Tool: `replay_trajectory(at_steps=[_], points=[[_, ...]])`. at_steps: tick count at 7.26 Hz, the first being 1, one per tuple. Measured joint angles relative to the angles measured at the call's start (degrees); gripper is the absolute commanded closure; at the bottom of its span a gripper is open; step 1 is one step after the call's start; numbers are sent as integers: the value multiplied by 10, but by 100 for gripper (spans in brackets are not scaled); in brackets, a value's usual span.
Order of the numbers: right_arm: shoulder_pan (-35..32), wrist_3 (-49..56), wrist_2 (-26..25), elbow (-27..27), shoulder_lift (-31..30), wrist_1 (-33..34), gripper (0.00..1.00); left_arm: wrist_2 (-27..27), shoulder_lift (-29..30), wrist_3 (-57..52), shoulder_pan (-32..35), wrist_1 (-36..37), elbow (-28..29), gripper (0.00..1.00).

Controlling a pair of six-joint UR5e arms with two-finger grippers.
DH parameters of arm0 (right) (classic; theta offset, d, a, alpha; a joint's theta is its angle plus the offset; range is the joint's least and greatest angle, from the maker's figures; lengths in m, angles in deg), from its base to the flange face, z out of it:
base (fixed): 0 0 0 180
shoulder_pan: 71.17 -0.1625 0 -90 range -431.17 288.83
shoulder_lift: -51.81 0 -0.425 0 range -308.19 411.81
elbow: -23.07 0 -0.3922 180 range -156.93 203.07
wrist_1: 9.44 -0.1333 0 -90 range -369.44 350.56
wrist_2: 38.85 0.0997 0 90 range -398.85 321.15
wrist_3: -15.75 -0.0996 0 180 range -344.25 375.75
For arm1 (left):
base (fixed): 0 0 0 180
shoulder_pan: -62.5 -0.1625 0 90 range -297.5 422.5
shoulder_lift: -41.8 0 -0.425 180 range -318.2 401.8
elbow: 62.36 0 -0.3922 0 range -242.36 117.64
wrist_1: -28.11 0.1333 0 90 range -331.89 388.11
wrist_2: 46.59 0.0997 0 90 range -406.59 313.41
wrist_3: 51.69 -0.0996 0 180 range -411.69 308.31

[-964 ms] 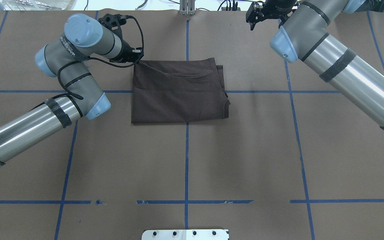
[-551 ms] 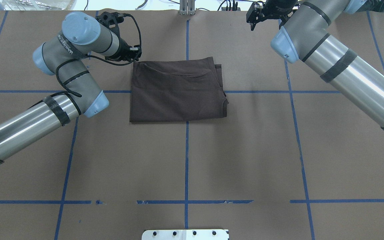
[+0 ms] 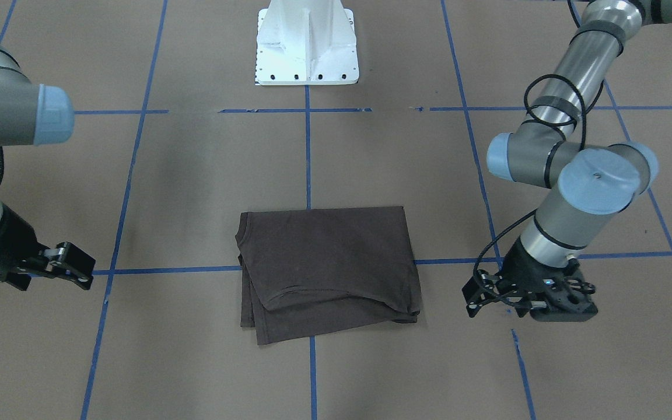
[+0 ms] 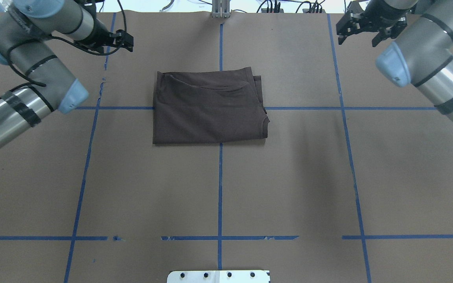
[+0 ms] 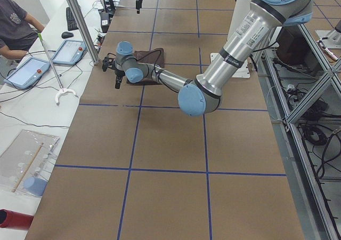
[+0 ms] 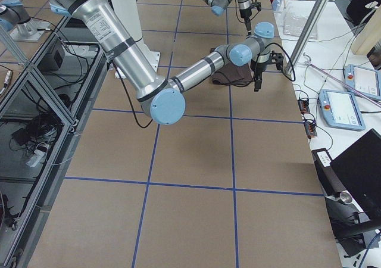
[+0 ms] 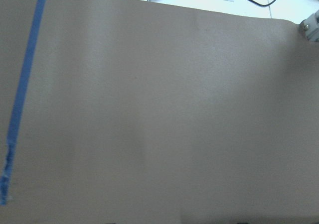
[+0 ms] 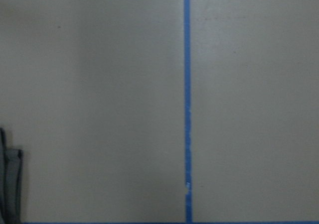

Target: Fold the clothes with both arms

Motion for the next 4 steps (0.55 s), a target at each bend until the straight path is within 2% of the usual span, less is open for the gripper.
replay_trajectory(at_steps=[2, 3, 4], points=[[-57, 129, 15, 83, -114, 44, 0, -20, -97, -179, 78, 112, -130, 0], [-97, 213, 26, 106, -173, 56, 0, -31, -142, -288, 124, 167, -179, 0], [-146, 307, 47, 114, -228, 65, 0, -50, -178, -406, 177, 206, -201, 0]])
